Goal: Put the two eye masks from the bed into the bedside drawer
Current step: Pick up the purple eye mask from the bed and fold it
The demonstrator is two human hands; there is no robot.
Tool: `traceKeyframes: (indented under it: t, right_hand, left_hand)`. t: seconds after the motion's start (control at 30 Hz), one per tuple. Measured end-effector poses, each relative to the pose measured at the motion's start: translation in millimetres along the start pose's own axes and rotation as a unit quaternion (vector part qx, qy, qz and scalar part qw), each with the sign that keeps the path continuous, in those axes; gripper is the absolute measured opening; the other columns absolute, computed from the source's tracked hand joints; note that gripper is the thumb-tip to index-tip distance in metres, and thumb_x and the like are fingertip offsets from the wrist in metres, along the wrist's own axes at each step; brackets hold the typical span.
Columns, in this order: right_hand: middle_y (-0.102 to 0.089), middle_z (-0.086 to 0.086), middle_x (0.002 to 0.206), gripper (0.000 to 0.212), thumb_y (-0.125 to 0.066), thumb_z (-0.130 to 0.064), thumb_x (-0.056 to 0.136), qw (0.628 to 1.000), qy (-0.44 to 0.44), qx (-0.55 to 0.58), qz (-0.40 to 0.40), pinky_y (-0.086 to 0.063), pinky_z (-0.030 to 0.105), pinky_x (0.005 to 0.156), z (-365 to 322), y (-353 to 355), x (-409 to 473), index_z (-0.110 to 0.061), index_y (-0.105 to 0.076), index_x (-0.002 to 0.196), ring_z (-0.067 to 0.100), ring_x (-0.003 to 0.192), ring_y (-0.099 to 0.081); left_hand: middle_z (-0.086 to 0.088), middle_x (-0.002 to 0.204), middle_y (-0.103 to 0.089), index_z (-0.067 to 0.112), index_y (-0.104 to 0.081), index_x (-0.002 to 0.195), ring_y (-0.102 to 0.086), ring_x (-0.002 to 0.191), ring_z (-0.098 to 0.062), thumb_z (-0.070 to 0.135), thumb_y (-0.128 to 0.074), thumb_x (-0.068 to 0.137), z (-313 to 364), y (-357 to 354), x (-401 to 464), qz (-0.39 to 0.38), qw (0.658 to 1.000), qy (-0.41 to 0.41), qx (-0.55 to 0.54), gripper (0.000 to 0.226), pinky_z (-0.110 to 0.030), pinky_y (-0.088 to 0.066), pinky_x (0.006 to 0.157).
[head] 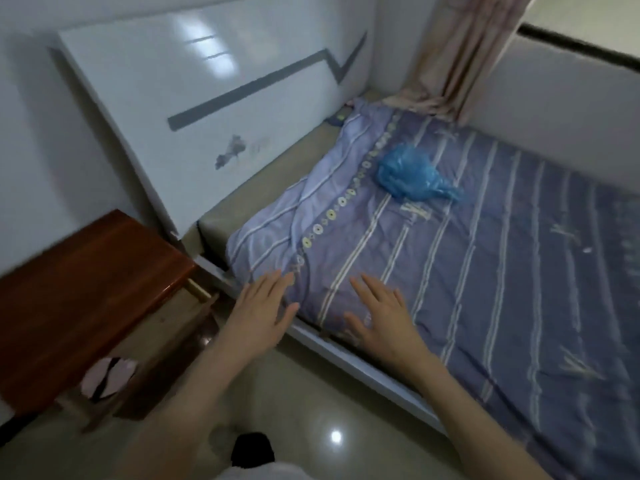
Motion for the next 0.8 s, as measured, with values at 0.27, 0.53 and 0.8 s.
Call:
traceKeyframes:
  t: [0.27, 0.53, 0.8]
  right_hand:
    - [-0.022, 0.003, 0.155, 0.060, -0.045, -0.042, 0.090, 0.969, -0.210, 0.024, 0.132, -0.009, 0.045, 0.117, 153, 69, -221, -0.026, -0.022, 0.143, 0.020, 0.143, -0.017]
    - [-0.030, 0.006, 0.152, 0.059, -0.048, -0.036, 0.090, 0.897, -0.374, 0.036, 0.233, -0.014, 0.048, 0.115, 276, 113, -370, -0.021, -0.026, 0.143, 0.023, 0.142, -0.023]
    - [-0.040, 0.014, 0.145, 0.057, -0.054, -0.030, 0.088, 0.843, -0.466, 0.045, 0.266, -0.028, 0.044, 0.111, 410, 134, -436, -0.013, -0.034, 0.139, 0.028, 0.135, -0.036]
  left_hand:
    - [-0.002, 0.154, -0.023, 0.021, -0.022, 0.141, -0.013, 0.143, -0.020, 0.039, -0.041, 0.092, 213, -113, -33, -0.142, 0.971, -0.188, -0.034, 0.056, -0.041, -0.018, 0.117]
    - [-0.004, 0.154, -0.024, 0.021, -0.023, 0.141, -0.014, 0.143, -0.022, 0.039, -0.039, 0.093, 400, -202, -21, -0.214, 0.910, -0.352, -0.039, 0.054, -0.043, -0.017, 0.117]
    - [-0.007, 0.153, -0.025, 0.017, -0.025, 0.141, -0.017, 0.142, -0.023, 0.036, -0.042, 0.093, 540, -313, 21, -0.282, 0.862, -0.421, -0.031, 0.054, -0.040, -0.017, 0.117]
Point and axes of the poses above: each hand's wrist, its own x-axis towards the middle knuckle, its own y-axis out of the back of the hand, z = x × y, the point moved 2 cm from there along x, towards the middle knuckle
